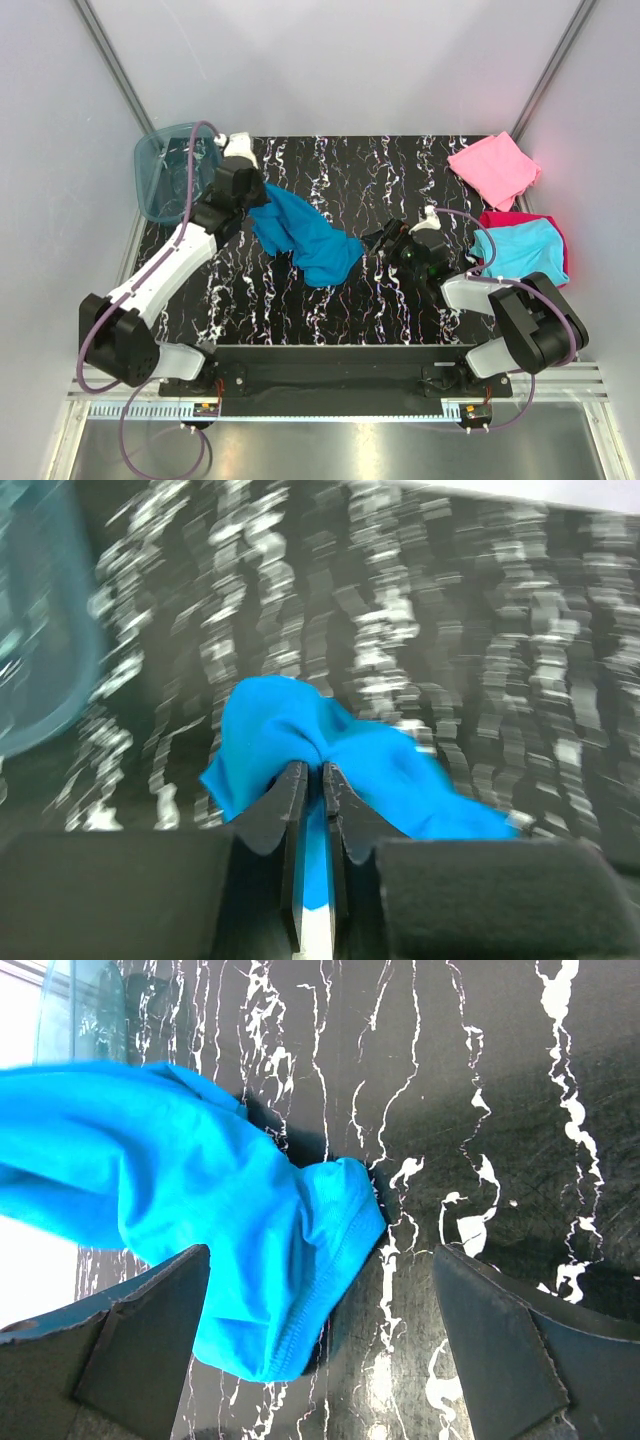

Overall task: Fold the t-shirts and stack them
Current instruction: Move the tshirt to the center of the board

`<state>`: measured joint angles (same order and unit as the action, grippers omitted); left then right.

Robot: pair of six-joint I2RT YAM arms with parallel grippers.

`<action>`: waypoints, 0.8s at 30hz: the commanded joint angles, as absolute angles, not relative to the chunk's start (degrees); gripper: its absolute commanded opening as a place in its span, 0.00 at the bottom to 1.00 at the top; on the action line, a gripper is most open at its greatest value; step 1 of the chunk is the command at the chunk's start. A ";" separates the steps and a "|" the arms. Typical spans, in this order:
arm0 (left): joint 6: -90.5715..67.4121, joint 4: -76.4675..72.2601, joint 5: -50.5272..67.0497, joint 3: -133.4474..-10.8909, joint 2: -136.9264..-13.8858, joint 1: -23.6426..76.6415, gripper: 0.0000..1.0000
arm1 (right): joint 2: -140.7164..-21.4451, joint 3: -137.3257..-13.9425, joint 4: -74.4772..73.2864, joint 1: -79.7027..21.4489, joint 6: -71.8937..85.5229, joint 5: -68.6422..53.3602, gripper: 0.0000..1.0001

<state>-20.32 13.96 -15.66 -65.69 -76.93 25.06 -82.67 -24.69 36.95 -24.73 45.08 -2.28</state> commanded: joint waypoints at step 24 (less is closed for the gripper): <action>-28.29 13.45 -19.96 -70.76 -76.29 14.76 0.55 | -89.62 -30.75 35.86 -24.70 45.79 -8.15 1.00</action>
